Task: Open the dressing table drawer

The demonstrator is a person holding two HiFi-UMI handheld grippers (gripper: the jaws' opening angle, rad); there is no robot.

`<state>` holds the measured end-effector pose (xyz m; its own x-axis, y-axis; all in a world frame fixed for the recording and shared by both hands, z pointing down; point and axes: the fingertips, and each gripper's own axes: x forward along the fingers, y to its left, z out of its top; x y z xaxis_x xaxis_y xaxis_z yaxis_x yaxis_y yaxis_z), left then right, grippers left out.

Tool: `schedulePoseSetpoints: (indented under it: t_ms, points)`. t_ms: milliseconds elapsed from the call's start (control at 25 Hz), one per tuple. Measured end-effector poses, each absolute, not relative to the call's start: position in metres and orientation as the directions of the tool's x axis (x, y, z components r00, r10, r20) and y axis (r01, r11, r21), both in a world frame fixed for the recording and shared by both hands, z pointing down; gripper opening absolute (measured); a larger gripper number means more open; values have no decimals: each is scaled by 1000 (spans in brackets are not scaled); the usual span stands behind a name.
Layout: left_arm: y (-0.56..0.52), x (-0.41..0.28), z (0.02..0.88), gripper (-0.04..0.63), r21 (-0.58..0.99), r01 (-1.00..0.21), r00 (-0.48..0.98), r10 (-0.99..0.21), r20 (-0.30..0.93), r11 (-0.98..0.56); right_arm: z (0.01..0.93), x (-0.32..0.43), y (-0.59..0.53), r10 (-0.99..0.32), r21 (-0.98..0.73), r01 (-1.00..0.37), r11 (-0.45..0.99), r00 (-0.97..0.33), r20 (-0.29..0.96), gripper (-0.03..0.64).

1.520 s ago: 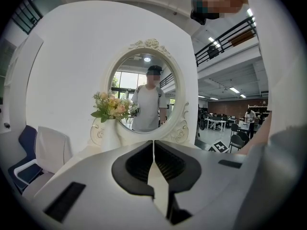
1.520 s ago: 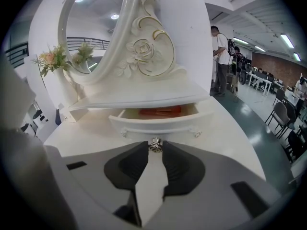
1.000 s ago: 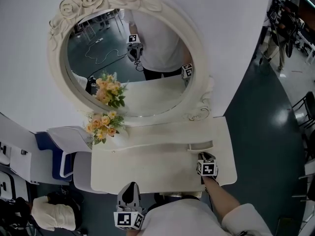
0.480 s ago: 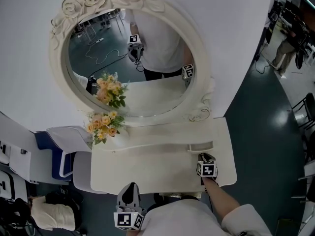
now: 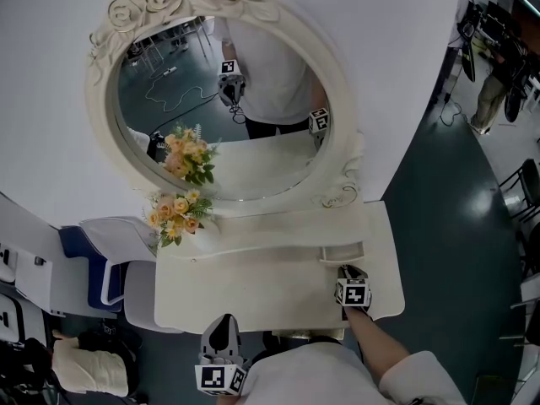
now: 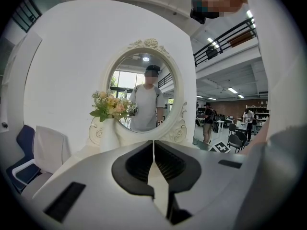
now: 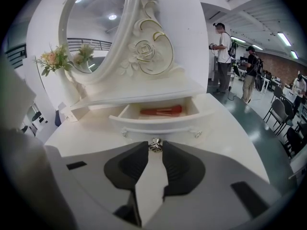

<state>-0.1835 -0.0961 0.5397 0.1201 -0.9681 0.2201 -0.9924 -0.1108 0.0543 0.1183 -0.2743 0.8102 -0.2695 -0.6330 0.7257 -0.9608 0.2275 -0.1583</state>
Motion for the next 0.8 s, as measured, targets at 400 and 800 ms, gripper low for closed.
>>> schedulePoseSetpoints:
  t_ms: [400, 800]
  points:
    - [-92, -187, 539, 26, 55, -993, 118, -969, 216, -108, 812, 120, -269, -630, -152, -963, 224, -262, 731, 100]
    - [-87, -188, 539, 25, 60, -993, 117, -970, 213, -106, 814, 121, -267, -623, -151, -963, 225, -261, 737, 100]
